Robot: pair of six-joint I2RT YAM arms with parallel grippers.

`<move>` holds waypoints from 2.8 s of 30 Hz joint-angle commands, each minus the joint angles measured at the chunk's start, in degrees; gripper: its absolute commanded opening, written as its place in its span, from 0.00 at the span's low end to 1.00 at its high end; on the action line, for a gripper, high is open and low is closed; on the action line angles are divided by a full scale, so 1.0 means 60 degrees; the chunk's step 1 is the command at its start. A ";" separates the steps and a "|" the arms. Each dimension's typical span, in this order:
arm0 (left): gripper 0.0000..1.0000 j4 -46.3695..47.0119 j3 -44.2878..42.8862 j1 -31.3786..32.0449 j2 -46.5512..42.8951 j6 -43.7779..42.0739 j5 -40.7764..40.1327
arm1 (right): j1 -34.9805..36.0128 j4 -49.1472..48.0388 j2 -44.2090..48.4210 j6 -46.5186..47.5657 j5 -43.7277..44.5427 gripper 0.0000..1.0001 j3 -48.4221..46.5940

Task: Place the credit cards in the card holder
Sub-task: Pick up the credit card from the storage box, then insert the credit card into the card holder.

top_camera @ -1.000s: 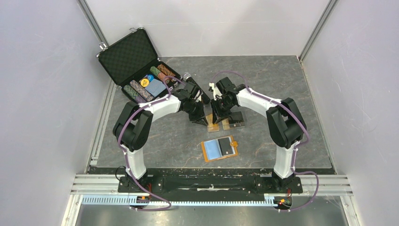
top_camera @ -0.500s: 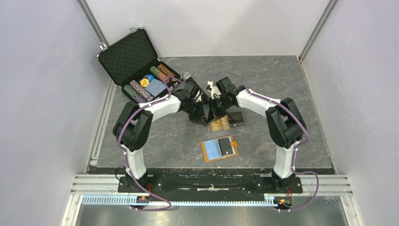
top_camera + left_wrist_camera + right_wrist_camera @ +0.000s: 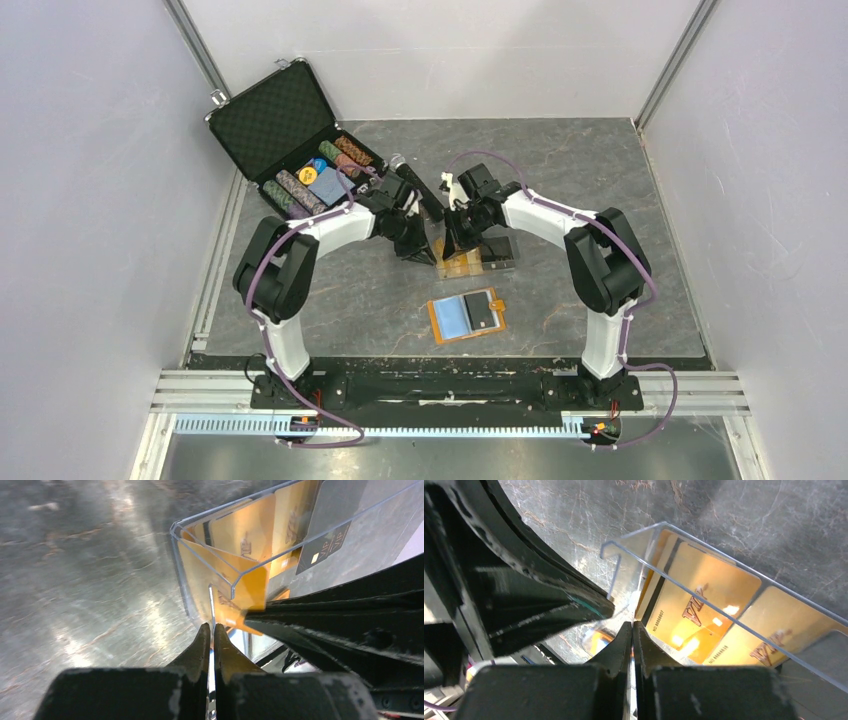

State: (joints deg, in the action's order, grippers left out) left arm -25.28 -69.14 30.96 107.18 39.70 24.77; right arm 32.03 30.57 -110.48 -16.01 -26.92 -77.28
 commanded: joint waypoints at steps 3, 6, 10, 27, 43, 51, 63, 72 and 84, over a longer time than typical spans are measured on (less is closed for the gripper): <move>0.02 0.0027 0.0660 -0.0900 -0.0619 -0.0133 -0.0897 | 0.0125 -0.0505 0.0832 -0.0189 -0.0087 0.00 -0.0617; 0.02 -0.0069 0.0775 -0.1206 -0.0791 -0.0232 -0.0975 | 0.0134 -0.0553 0.1036 -0.0251 -0.0063 0.00 -0.0756; 0.02 -0.0238 0.0798 -0.1511 -0.0987 -0.0415 -0.1109 | 0.0042 -0.0737 0.1383 -0.0392 -0.0075 0.00 -0.0661; 0.31 -0.1412 0.1611 -0.1603 -0.4441 -0.1109 -0.1747 | -0.0652 -0.1286 0.3356 -0.0978 -0.1320 0.00 0.1123; 0.26 0.1191 0.5157 0.0862 -0.5812 0.1098 -0.0971 | -0.0975 -0.1478 0.5504 -0.0909 -0.2747 0.00 0.4892; 0.24 0.2160 0.4882 0.1799 -0.4686 0.1496 -0.0981 | -0.1215 -0.1912 0.5890 -0.1103 -0.2974 0.00 0.6450; 0.20 0.2366 0.4132 0.2427 -0.2841 0.1383 -0.0686 | -0.1340 -0.2865 0.5207 -0.1077 -0.3014 0.00 0.7034; 0.18 0.2088 0.3734 0.2515 -0.2121 0.1213 -0.0696 | -0.1391 -0.3029 0.4684 -0.0868 -0.2861 0.00 0.7005; 0.13 0.1548 0.3594 0.2545 -0.1843 0.1118 -0.1053 | -0.1642 -0.2462 0.4994 -0.0818 -0.2431 0.00 0.6664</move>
State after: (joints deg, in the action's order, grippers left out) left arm -13.91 -46.48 45.78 95.00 45.60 20.43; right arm 23.09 14.48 -82.81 -22.28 -43.00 -35.44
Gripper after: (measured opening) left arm 0.141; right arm 0.006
